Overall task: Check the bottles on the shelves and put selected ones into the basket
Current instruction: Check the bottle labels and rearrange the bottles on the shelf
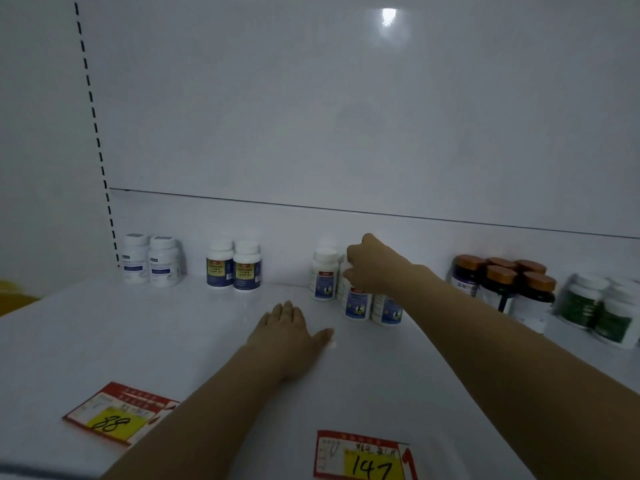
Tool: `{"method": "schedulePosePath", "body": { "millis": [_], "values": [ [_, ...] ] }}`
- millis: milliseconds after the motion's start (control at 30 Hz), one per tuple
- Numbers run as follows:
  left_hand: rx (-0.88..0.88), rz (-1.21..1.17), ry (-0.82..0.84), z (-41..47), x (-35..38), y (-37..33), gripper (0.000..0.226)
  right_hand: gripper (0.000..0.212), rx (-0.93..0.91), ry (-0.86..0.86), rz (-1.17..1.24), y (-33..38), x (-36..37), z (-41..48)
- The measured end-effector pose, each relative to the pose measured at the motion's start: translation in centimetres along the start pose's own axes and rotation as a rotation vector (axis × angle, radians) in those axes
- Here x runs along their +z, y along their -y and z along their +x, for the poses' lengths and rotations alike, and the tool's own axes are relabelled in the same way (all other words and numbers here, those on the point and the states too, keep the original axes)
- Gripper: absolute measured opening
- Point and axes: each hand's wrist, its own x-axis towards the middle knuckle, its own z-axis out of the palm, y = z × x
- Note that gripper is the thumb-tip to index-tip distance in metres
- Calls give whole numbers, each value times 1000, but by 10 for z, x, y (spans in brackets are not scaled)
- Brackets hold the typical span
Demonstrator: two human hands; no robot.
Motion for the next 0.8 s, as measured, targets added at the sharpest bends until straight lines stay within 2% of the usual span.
{"method": "schedulePosePath", "body": {
  "millis": [267, 433, 533, 600, 667, 700, 800],
  "values": [
    [-11, 15, 5, -1, 2, -1, 83, 35, -84, -23, 21, -3, 1, -6],
    [-62, -41, 100, 3, -9, -5, 86, 39, -157, -75, 57, -2, -15, -11],
    [-14, -301, 45, -4, -30, -17, 82, 44, -163, -98, 147, -4, -35, -13],
    [71, -566, 6, -9, -43, -25, 61, 42, -164, -107, 245, -7, -47, -15],
    [151, -899, 45, -11, -50, -27, 32, 36, -170, -129, 357, -9, -56, -17],
    [181, -1027, 63, -11, -51, -27, 25, 34, -170, -141, 410, -9, -60, -18],
    [229, -1179, 24, -7, -51, -24, 20, 34, -163, -166, 514, -12, -68, -20]
  ]
}}
